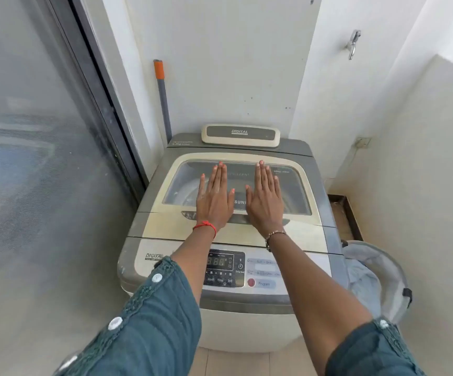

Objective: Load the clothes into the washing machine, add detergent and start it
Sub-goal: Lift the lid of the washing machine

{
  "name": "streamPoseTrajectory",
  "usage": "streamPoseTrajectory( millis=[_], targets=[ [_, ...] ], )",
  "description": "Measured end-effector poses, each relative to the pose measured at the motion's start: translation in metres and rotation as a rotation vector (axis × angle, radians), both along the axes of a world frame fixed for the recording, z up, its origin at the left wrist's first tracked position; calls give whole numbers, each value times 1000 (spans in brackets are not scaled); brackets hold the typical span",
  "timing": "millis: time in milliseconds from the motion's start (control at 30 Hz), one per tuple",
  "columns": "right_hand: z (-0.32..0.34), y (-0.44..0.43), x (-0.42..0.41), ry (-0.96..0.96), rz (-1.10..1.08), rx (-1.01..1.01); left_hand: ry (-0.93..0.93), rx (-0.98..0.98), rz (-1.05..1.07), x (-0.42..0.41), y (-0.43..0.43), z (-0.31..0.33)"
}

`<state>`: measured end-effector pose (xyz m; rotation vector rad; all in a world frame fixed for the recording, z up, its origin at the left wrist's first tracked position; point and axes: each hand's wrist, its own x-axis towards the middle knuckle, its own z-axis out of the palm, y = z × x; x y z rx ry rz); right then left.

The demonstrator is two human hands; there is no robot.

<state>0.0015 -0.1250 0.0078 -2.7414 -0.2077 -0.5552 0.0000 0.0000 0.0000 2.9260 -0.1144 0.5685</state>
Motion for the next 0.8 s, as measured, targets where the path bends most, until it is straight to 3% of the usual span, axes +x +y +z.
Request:
streamPoseTrajectory(
  millis=[400, 600, 800],
  targets=[
    [-29, 2, -13, 229, 30, -46, 248, -62, -23, -10, 1, -13],
    [-25, 7, -31, -19, 26, -156, 273, -13, -107, -21, 4, -13],
    [-26, 6, -32, -42, 67, -205, 257, 14, -152, -27, 7, -13]
  ],
)
